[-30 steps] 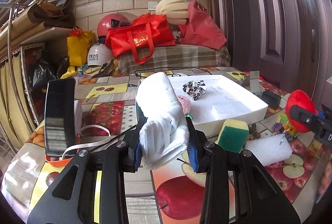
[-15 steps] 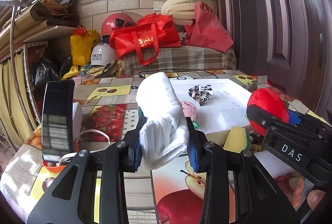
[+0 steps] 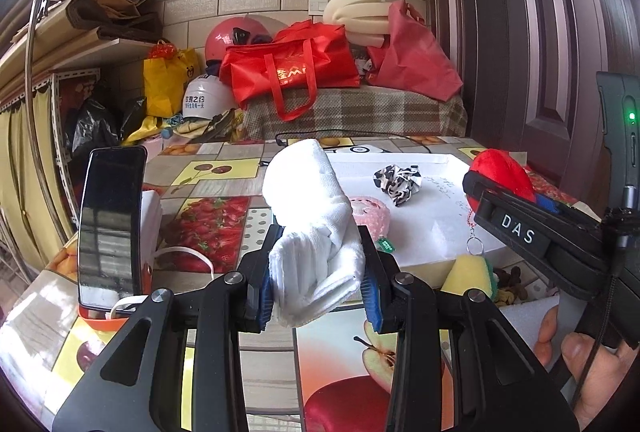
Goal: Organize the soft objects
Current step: 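Carry the towel and red cushion over the white box and release both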
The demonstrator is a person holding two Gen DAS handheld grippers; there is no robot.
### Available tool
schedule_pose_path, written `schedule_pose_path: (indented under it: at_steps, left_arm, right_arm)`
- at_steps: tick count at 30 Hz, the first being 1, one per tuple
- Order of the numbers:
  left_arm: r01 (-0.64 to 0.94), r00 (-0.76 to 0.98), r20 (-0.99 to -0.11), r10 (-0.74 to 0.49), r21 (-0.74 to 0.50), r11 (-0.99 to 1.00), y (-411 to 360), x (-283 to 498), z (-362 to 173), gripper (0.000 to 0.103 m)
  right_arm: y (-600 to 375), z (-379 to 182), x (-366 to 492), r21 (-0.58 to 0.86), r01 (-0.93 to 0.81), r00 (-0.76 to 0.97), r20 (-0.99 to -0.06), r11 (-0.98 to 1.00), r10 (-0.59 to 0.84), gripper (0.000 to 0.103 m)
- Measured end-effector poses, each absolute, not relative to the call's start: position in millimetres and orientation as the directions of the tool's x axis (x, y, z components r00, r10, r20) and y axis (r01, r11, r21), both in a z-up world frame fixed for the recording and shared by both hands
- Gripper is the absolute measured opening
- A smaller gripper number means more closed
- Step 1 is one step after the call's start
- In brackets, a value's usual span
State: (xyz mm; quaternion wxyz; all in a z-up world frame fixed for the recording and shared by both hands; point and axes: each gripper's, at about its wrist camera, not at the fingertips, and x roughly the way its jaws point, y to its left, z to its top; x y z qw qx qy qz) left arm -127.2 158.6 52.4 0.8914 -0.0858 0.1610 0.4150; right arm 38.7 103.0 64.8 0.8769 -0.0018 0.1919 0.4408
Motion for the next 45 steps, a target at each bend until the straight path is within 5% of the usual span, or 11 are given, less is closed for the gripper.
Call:
schedule_pose_path:
  at_steps: [20,27,33,45]
  left_arm:
    - [-0.775,0.599,-0.381,0.704,-0.055,0.63,175,-124,51,0.035]
    - [-0.746,0.631,-0.311,0.711,0.008,0.666,159,-117,56,0.035]
    - [-0.734,0.642,-0.339,0.687,-0.014,0.679,172,-105,56,0.035]
    - [-0.719,0.652,-0.327,0.684,0.018,0.694,191,-63,59,0.035]
  right_arm:
    - [17,60,163,0.315,-0.476,0.735,-0.37,0.821,0.568,0.061]
    - [20,65,116,0.212,-0.64,0.654,-0.354,0.738,0.669,0.062]
    - [47,70,56,0.023,-0.764,0.61,-0.3,0.645,0.733,0.062]
    - [97,69,68,0.023,-0.745,0.632,-0.295,0.667,0.716,0.062]
